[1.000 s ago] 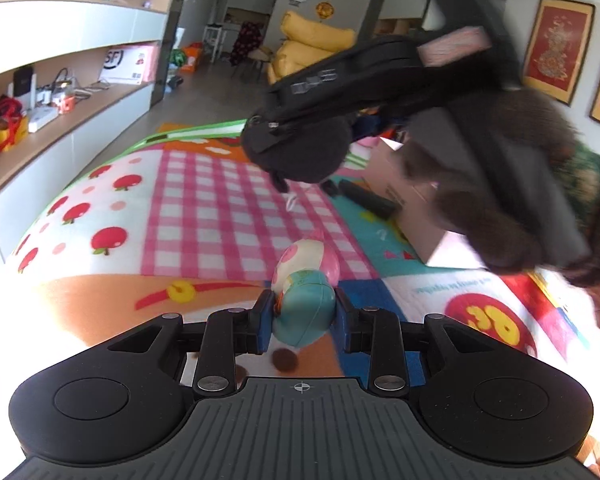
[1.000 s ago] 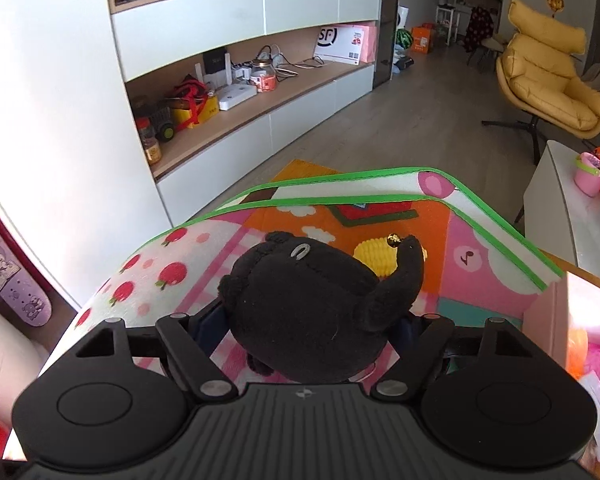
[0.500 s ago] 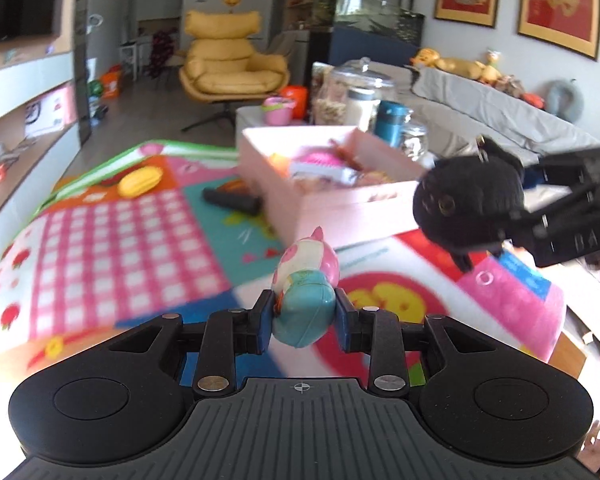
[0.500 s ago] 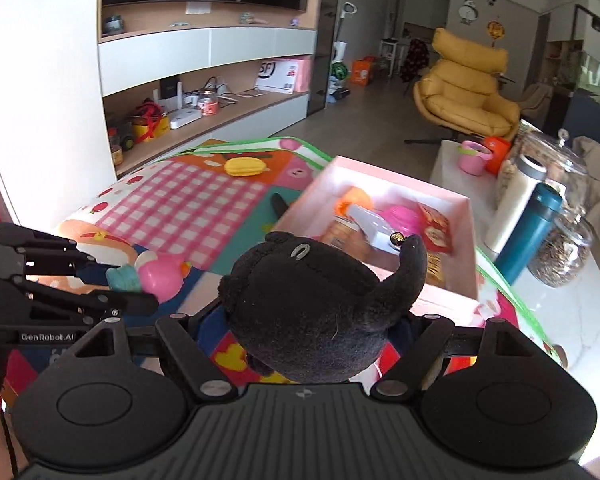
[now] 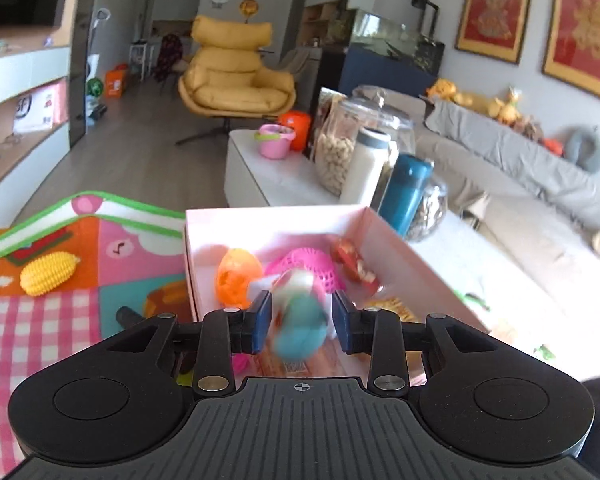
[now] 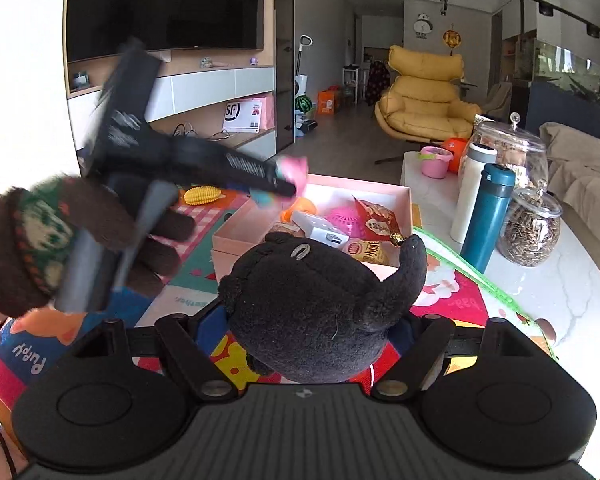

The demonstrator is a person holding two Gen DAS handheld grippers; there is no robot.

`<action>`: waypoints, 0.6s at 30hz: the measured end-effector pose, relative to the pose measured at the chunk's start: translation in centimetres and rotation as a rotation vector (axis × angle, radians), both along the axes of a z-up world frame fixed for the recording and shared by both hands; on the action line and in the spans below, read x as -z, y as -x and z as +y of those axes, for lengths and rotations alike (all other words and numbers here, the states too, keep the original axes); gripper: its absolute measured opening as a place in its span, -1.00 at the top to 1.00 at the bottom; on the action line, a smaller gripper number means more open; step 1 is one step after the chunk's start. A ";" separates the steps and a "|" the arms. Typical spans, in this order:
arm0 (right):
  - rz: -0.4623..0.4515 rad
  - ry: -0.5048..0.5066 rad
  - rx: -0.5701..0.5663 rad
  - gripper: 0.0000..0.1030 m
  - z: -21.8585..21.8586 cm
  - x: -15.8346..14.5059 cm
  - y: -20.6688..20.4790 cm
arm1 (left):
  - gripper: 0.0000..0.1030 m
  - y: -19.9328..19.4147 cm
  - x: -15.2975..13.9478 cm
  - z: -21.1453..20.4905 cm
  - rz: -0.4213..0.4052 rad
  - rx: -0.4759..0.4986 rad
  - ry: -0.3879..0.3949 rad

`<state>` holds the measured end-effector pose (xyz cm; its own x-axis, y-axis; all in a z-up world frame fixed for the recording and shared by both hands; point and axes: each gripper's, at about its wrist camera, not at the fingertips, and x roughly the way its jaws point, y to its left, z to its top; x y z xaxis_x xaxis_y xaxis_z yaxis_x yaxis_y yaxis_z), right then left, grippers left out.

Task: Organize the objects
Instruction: 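Drop the squishy toy into the pink box with the left tool while the right tool grasps the black plush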

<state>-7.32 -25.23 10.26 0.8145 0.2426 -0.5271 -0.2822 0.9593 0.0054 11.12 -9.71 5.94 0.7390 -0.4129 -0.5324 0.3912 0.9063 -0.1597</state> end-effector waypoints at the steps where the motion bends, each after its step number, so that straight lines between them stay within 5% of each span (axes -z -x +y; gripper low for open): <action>1: -0.001 0.002 0.004 -0.56 -0.2 0.0 -0.1 | 0.29 0.4 0.0 0.1 -0.025 0.000 -0.001; 5: 0.011 -0.002 0.030 -0.56 -0.9 0.1 -0.9 | 0.29 2.3 -1.1 2.9 -0.071 -0.021 0.088; 10: -0.039 -0.030 0.039 -0.56 -1.1 -2.0 -3.1 | 0.29 5.4 -1.1 6.3 -0.073 -0.045 0.081; 18: -0.134 -0.033 0.102 -0.56 0.7 -6.1 -13.6 | 0.29 7.1 1.3 9.4 0.022 -0.074 0.145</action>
